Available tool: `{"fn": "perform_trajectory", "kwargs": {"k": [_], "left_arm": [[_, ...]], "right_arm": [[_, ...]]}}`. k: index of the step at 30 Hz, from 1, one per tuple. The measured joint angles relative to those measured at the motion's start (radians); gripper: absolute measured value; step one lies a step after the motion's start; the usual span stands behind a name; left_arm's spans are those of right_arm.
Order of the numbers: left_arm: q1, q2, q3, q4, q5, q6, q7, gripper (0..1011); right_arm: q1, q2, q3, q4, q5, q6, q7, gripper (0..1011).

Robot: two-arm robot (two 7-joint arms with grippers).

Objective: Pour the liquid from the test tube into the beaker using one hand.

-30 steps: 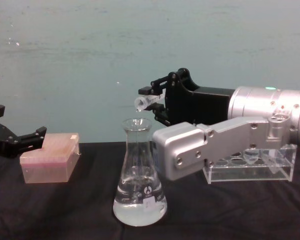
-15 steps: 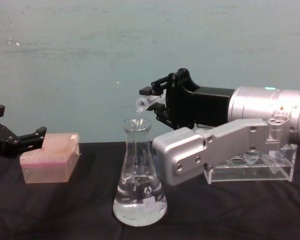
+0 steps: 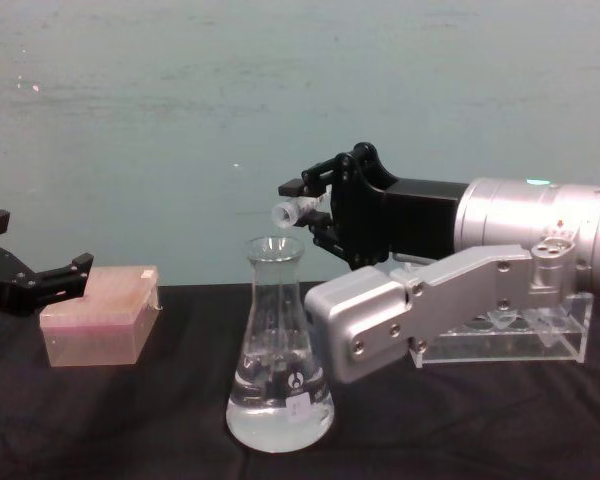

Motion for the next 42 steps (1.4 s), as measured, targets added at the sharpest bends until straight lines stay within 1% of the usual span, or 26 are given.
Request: {"fn": "perform_trajectory", "kwargs": {"k": [11,17,21,23,24,25,26,28,29,30,31,32,33,34,36,37,39,40,41,42], "left_arm": [[0.000,0.000,0.000,0.000,0.000,0.000,0.000,1000],[0.000,0.000,0.000,0.000,0.000,0.000,0.000,1000],[0.000,0.000,0.000,0.000,0.000,0.000,0.000,1000],[0.000,0.000,0.000,0.000,0.000,0.000,0.000,1000],[0.000,0.000,0.000,0.000,0.000,0.000,0.000,1000],[0.000,0.000,0.000,0.000,0.000,0.000,0.000,1000],[0.000,0.000,0.000,0.000,0.000,0.000,0.000,1000],[0.000,0.000,0.000,0.000,0.000,0.000,0.000,1000],[0.000,0.000,0.000,0.000,0.000,0.000,0.000,1000],[0.000,0.000,0.000,0.000,0.000,0.000,0.000,1000],[0.000,0.000,0.000,0.000,0.000,0.000,0.000,1000],[0.000,0.000,0.000,0.000,0.000,0.000,0.000,1000],[0.000,0.000,0.000,0.000,0.000,0.000,0.000,1000],[0.000,0.000,0.000,0.000,0.000,0.000,0.000,1000],[0.000,0.000,0.000,0.000,0.000,0.000,0.000,1000],[0.000,0.000,0.000,0.000,0.000,0.000,0.000,1000],[0.000,0.000,0.000,0.000,0.000,0.000,0.000,1000],[0.000,0.000,0.000,0.000,0.000,0.000,0.000,1000],[0.000,0.000,0.000,0.000,0.000,0.000,0.000,1000],[0.000,0.000,0.000,0.000,0.000,0.000,0.000,1000]], "right_arm": [[0.006,-0.006,-0.009,0.009,0.000,-0.002,0.002,204],[0.007,-0.009,-0.007,0.010,0.014,-0.004,0.006,204],[0.005,-0.012,0.008,0.009,0.041,-0.004,0.015,204],[-0.001,-0.015,0.025,0.005,0.069,-0.006,0.025,204],[-0.007,-0.017,0.040,0.002,0.098,-0.007,0.035,204],[-0.007,-0.017,0.040,0.002,0.098,-0.007,0.035,204],[-0.015,-0.020,0.058,-0.002,0.132,-0.010,0.050,204],[-0.023,-0.024,0.082,-0.007,0.177,-0.015,0.070,204],[-0.032,-0.028,0.104,-0.013,0.224,-0.019,0.090,204],[-0.045,-0.034,0.133,-0.021,0.283,-0.022,0.114,204],[-0.052,-0.038,0.149,-0.024,0.316,-0.024,0.129,204],[-0.052,-0.038,0.149,-0.024,0.316,-0.024,0.129,204],[-0.066,-0.047,0.184,-0.032,0.395,-0.027,0.161,204],[-0.083,-0.058,0.220,-0.038,0.485,-0.027,0.202,204],[-0.103,-0.070,0.264,-0.050,0.587,-0.019,0.247,204],[-0.118,-0.079,0.294,-0.058,0.666,-0.005,0.283,204],[-0.137,-0.090,0.329,-0.068,0.744,0.011,0.318,204],[-0.154,-0.099,0.358,-0.076,0.816,0.028,0.348,204],[-0.162,-0.103,0.372,-0.081,0.846,0.036,0.363,204],[-0.180,-0.111,0.399,-0.088,0.903,0.053,0.386,204]]}}
